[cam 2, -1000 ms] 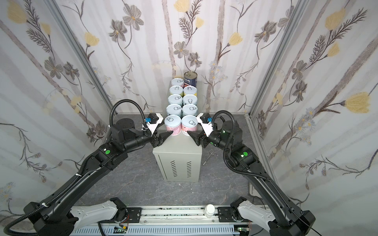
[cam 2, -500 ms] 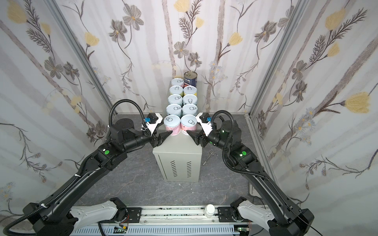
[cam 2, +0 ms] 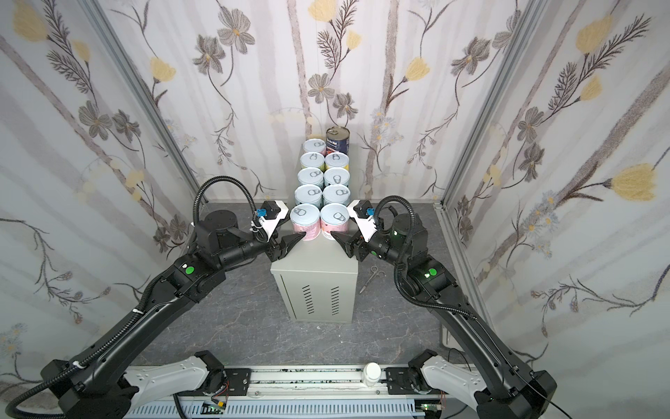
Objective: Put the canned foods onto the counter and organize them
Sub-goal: 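Push the two front pink cans together with both grippers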
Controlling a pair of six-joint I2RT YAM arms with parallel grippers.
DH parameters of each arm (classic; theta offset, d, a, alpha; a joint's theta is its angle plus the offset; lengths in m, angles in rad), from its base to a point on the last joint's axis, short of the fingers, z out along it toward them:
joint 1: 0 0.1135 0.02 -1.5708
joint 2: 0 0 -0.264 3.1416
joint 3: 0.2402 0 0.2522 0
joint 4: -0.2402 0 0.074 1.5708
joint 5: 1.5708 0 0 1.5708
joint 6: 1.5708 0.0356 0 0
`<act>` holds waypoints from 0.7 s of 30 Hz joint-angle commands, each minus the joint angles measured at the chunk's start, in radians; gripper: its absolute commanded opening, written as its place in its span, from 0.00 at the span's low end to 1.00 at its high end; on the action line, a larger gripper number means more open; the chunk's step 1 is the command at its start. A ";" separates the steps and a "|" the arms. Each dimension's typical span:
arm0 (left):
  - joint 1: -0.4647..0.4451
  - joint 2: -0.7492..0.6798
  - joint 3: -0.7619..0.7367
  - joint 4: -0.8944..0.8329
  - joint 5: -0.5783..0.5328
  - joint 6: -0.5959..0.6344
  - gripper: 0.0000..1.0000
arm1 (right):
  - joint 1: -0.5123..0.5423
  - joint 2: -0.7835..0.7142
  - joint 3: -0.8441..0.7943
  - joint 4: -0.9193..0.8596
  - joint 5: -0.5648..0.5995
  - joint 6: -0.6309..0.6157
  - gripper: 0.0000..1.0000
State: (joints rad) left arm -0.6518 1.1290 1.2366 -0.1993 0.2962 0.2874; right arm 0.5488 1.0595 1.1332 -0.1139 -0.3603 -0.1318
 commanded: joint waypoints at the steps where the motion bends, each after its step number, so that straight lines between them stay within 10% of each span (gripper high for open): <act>1: 0.000 0.008 0.004 0.034 0.033 0.010 0.60 | 0.001 0.000 -0.009 -0.002 -0.003 -0.009 0.71; 21: 0.000 0.006 0.002 0.035 0.030 0.009 0.60 | 0.000 0.007 -0.012 -0.003 -0.009 -0.013 0.71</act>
State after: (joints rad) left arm -0.6518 1.1347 1.2366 -0.1913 0.2962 0.2874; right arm 0.5488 1.0595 1.1252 -0.1020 -0.3527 -0.1318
